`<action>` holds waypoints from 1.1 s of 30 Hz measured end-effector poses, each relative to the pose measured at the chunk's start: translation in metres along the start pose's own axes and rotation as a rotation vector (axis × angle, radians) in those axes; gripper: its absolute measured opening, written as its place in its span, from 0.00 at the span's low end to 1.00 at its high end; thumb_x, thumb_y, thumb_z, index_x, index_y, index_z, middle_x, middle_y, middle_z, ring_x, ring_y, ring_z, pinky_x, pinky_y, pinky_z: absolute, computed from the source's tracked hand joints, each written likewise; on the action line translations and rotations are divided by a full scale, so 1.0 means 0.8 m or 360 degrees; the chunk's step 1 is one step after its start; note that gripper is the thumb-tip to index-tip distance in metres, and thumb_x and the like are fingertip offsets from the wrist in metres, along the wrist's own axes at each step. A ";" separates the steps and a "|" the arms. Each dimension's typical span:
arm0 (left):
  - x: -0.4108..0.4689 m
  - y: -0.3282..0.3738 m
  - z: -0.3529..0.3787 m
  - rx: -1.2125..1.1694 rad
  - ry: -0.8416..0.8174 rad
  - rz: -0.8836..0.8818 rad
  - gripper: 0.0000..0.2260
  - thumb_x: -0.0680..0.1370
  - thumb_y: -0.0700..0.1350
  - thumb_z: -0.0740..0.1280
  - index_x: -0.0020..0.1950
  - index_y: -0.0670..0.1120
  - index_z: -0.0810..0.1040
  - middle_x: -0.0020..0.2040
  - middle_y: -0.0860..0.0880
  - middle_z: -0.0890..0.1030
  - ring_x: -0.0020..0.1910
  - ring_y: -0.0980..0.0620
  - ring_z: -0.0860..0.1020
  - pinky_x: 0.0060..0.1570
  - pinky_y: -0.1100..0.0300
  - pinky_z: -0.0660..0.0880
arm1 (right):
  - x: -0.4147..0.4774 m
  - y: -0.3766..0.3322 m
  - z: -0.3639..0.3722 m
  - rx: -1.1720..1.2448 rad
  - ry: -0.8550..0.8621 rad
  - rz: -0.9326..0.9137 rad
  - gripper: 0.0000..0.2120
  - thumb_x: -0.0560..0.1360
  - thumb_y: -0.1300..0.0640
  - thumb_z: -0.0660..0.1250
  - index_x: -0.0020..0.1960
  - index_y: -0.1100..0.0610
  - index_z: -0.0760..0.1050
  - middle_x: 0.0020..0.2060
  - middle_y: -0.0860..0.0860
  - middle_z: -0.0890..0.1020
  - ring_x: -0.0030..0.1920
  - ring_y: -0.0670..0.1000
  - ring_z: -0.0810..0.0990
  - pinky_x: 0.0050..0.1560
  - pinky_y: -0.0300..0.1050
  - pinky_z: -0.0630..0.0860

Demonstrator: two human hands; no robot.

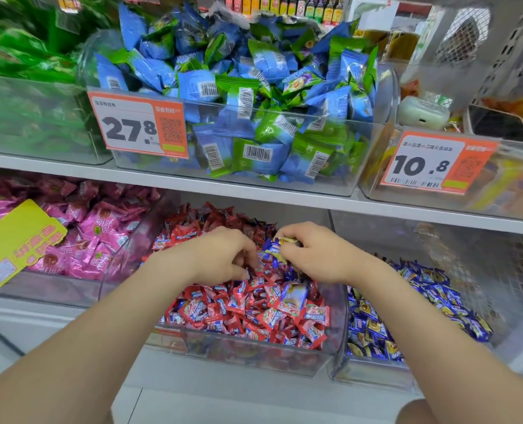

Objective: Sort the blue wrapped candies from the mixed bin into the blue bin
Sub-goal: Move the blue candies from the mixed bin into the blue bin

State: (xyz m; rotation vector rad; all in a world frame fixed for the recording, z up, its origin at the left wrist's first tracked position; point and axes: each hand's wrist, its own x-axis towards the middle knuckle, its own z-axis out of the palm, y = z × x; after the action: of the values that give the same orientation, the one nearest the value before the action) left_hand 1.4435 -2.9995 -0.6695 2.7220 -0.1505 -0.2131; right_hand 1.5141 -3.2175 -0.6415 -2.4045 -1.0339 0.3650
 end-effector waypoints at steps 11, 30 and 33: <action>0.006 0.016 0.005 0.0255 -0.0198 -0.0092 0.12 0.75 0.49 0.78 0.55 0.49 0.83 0.54 0.51 0.75 0.53 0.49 0.79 0.33 0.67 0.72 | -0.011 -0.005 0.011 -0.0498 0.0104 -0.0023 0.17 0.76 0.51 0.59 0.31 0.55 0.63 0.26 0.51 0.65 0.29 0.54 0.64 0.31 0.47 0.63; -0.023 0.095 0.019 -0.0144 -0.0049 0.0261 0.14 0.74 0.63 0.75 0.54 0.56 0.83 0.35 0.53 0.83 0.35 0.61 0.79 0.35 0.65 0.70 | -0.070 0.025 -0.022 0.0391 0.0547 0.0236 0.24 0.79 0.47 0.72 0.41 0.61 0.64 0.22 0.50 0.70 0.20 0.51 0.69 0.24 0.40 0.63; -0.019 0.105 0.031 0.0030 -0.0134 0.0357 0.23 0.71 0.64 0.78 0.62 0.59 0.82 0.42 0.55 0.82 0.41 0.62 0.77 0.41 0.63 0.74 | -0.082 0.033 -0.027 0.0512 0.0538 0.0293 0.12 0.79 0.51 0.72 0.52 0.56 0.72 0.23 0.47 0.76 0.23 0.50 0.71 0.24 0.40 0.66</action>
State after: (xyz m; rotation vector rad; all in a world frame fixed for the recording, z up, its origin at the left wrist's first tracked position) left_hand 1.4177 -3.0840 -0.6564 2.6881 -0.4809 -0.2617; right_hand 1.4951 -3.2887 -0.6343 -2.1745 -0.5593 0.1622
